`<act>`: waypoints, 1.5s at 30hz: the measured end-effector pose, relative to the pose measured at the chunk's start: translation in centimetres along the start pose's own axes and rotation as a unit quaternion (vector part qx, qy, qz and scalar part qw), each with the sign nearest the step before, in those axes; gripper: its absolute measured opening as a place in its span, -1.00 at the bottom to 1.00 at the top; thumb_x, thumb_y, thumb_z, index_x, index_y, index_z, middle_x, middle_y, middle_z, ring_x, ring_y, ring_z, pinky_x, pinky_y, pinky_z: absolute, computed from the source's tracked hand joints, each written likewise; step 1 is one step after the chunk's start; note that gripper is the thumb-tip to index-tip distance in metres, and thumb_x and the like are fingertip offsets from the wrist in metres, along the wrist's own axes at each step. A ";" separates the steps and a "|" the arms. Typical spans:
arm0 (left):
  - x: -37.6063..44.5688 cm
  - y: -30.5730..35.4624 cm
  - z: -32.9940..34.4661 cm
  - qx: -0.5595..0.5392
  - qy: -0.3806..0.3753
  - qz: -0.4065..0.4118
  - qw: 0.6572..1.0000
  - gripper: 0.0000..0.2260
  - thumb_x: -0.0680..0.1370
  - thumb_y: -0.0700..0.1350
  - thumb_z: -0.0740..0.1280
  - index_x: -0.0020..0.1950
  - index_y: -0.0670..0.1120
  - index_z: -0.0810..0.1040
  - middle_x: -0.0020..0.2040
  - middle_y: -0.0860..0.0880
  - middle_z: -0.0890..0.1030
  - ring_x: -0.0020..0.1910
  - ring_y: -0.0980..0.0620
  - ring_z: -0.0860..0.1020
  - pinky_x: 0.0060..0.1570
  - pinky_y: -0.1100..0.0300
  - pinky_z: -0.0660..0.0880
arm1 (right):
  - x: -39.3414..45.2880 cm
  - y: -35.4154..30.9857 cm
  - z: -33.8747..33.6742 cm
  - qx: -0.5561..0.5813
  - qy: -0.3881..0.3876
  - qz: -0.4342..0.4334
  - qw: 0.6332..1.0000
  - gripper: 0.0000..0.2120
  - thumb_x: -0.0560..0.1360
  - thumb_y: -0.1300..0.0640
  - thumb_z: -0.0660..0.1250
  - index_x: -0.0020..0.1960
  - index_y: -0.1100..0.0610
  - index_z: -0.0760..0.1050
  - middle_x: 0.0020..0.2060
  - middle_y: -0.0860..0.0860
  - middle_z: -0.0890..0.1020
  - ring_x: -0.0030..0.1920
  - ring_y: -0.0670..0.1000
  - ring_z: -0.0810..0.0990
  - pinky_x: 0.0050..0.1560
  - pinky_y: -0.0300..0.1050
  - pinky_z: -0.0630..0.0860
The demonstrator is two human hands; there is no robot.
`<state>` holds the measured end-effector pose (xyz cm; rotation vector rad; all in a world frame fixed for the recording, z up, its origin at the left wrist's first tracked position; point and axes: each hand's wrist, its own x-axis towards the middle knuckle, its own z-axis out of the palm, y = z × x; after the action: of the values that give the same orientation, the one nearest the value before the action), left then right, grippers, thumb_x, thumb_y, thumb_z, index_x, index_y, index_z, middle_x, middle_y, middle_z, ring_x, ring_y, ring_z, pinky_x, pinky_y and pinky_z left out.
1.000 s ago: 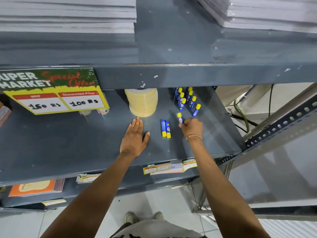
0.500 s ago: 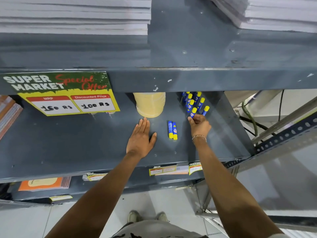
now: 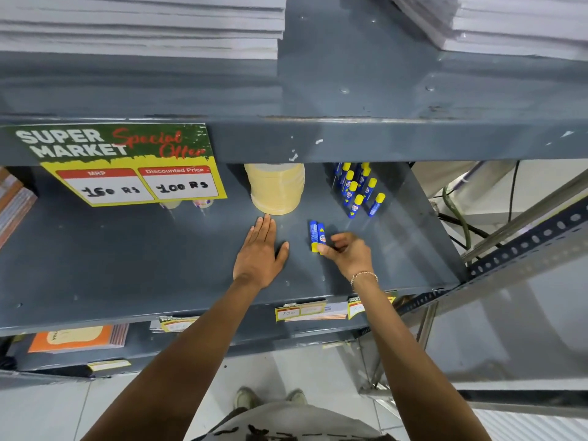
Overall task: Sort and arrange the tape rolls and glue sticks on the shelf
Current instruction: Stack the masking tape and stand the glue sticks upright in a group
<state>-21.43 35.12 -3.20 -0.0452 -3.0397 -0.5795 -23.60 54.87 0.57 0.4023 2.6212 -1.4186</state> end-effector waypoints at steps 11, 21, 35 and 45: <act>-0.1 0.0 -0.2 -0.007 -0.012 0.005 1.000 -0.40 0.63 0.12 0.00 0.55 -0.18 -0.05 0.58 -0.11 -0.02 0.56 0.00 -0.09 0.52 0.16 -0.17 | -0.1 -0.7 -0.7 -0.141 0.020 -0.045 0.989 -0.86 0.45 0.16 0.38 -0.06 0.18 0.66 -0.13 0.18 0.72 -0.03 0.19 0.64 0.00 -0.16 0.50; 0.0 -0.2 0.0 -0.007 -0.007 0.010 1.000 -0.41 0.63 0.11 0.02 0.55 -0.20 -0.02 0.58 -0.12 0.01 0.56 -0.01 -0.07 0.53 0.13 -0.13 | 2.1 -0.8 -8.0 -0.091 0.207 -0.040 0.973 -0.87 0.41 0.18 0.38 -0.07 0.20 0.62 -0.18 0.20 0.72 -0.09 0.20 0.66 -0.02 -0.24 0.46; 0.1 -0.5 0.1 -0.002 -0.011 0.012 1.000 -0.39 0.63 0.14 0.01 0.56 -0.18 -0.05 0.58 -0.11 -0.01 0.56 -0.01 -0.09 0.53 0.14 -0.13 | 4.9 1.8 -5.8 -0.112 0.164 0.002 0.980 -0.76 0.47 0.12 0.39 -0.04 0.31 0.60 -0.10 0.28 0.69 -0.04 0.30 0.62 0.00 -0.05 0.49; 0.2 -0.3 0.0 0.002 -0.018 0.011 1.000 -0.39 0.63 0.14 0.01 0.56 -0.17 -0.06 0.58 -0.11 -0.02 0.56 0.00 -0.09 0.53 0.14 -0.13 | 5.0 2.5 -6.1 -0.106 0.152 0.026 0.982 -0.67 0.40 0.05 0.47 -0.02 0.31 0.59 -0.20 0.25 0.65 -0.14 0.23 0.59 -0.16 -0.17 0.35</act>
<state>-21.60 34.84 -3.31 -0.0911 -3.0703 -0.5783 -27.61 62.09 0.72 0.7033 2.9367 -1.1230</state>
